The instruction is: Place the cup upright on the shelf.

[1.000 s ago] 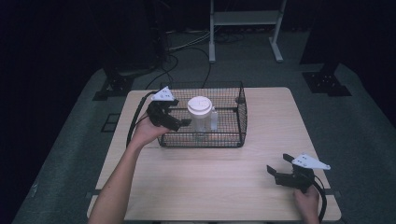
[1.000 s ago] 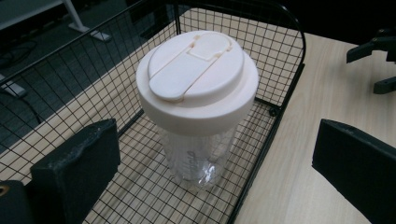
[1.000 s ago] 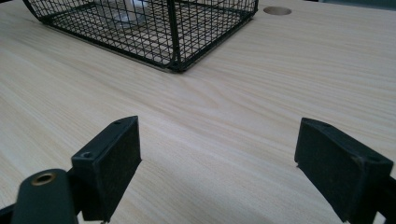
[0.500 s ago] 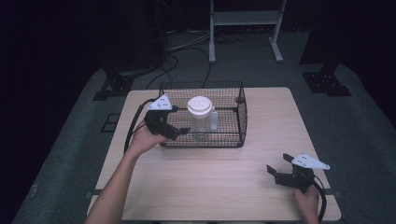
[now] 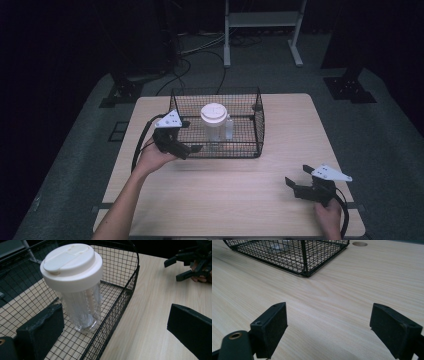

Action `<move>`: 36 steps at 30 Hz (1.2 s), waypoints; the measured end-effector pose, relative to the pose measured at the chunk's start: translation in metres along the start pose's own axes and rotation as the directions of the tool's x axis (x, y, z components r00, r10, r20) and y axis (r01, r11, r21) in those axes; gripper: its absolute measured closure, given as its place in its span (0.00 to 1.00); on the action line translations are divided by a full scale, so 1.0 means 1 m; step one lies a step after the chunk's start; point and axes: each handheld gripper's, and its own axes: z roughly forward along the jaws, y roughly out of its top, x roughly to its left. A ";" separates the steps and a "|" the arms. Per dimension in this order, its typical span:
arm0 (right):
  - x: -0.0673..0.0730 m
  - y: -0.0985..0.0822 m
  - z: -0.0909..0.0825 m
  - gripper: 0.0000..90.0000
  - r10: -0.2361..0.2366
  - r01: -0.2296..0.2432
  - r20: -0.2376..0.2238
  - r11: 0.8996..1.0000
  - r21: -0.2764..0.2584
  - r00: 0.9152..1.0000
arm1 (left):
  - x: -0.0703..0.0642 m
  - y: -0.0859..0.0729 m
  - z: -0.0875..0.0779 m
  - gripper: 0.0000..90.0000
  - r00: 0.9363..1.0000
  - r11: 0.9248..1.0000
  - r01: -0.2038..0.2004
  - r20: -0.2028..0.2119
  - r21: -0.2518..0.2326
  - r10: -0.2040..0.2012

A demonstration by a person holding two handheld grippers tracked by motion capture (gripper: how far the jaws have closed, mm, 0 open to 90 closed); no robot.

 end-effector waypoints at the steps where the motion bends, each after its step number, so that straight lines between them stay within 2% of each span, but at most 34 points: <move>1: 0.000 0.000 0.000 0.15 -0.001 0.001 0.000 1.000 0.001 1.000 | -0.001 -0.002 0.000 0.00 1.000 1.000 0.003 0.002 -0.004 -0.003; 14: 0.001 0.000 0.000 0.15 -0.005 0.005 0.002 1.000 0.003 1.000 | -0.017 -0.010 0.000 0.00 1.000 1.000 -0.009 0.027 -0.025 0.010; 17: 0.001 0.000 0.000 0.15 -0.005 0.005 0.002 1.000 0.004 1.000 | -0.021 -0.013 0.000 0.00 1.000 1.000 -0.013 0.022 -0.026 0.014; 23: 0.001 0.000 0.000 0.15 -0.009 0.009 0.003 1.000 0.005 1.000 | -0.023 -0.020 -0.004 0.00 1.000 0.999 0.008 0.025 -0.052 -0.007; 36: 0.001 0.000 0.001 0.15 -0.013 0.013 0.008 1.000 0.010 1.000 | -0.034 -0.040 -0.010 0.00 0.999 0.997 0.029 0.021 -0.066 -0.027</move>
